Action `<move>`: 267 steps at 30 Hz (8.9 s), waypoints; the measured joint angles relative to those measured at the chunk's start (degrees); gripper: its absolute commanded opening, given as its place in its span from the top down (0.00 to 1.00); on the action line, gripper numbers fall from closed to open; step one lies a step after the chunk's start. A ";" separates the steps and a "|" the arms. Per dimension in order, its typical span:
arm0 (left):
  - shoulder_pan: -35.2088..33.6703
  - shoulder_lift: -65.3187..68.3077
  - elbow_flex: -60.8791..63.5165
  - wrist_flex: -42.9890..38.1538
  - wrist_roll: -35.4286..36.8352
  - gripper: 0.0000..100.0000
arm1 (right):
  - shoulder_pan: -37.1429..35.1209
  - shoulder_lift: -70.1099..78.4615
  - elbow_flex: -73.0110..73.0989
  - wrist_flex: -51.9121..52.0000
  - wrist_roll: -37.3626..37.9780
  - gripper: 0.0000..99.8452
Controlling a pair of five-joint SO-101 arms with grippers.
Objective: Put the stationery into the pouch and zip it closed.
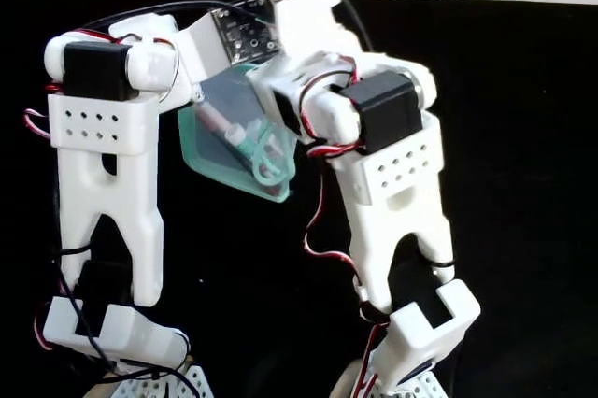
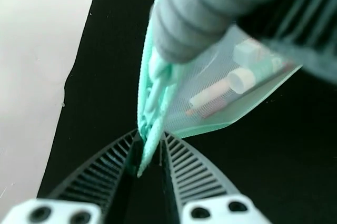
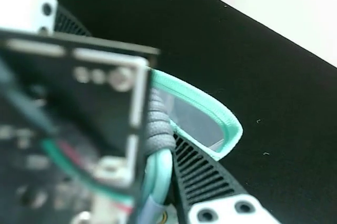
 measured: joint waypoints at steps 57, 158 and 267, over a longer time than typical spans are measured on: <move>-9.93 0.00 -0.70 0.00 11.87 0.99 | 25.32 12.22 -12.75 1.85 0.00 0.99; -9.93 -0.18 2.11 -0.53 24.44 0.99 | -14.51 20.75 8.26 -27.60 -33.41 0.75; -6.15 -0.88 4.48 -0.53 24.09 0.99 | 34.99 33.05 -18.37 -15.03 -37.01 0.99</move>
